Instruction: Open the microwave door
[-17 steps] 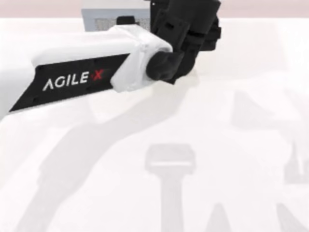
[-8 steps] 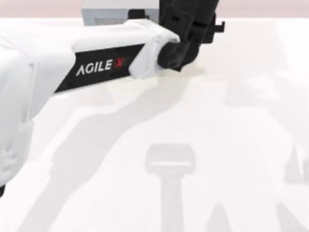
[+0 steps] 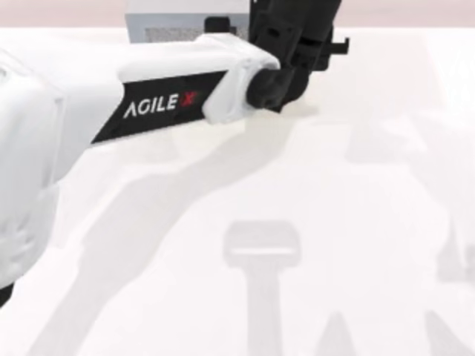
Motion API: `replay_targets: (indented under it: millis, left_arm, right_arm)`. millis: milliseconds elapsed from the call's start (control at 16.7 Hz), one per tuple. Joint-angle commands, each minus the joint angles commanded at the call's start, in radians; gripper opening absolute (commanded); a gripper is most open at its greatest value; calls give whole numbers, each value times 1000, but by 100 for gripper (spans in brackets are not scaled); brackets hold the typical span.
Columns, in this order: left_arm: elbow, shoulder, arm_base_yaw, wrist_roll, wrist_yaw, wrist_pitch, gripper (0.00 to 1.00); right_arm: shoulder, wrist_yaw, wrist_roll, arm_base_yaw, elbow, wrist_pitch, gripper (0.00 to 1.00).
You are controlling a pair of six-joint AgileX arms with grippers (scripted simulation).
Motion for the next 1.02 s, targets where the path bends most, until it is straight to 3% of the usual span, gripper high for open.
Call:
replay_targets:
  millis: [660,1020]
  left_arm:
    - [0,0,0,0,0,0,2]
    - [0,0,0,0,0,0,0]
  right_arm:
    - [0,0,0,0,0,0,100]
    - [0,0,0,0,0,0,100]
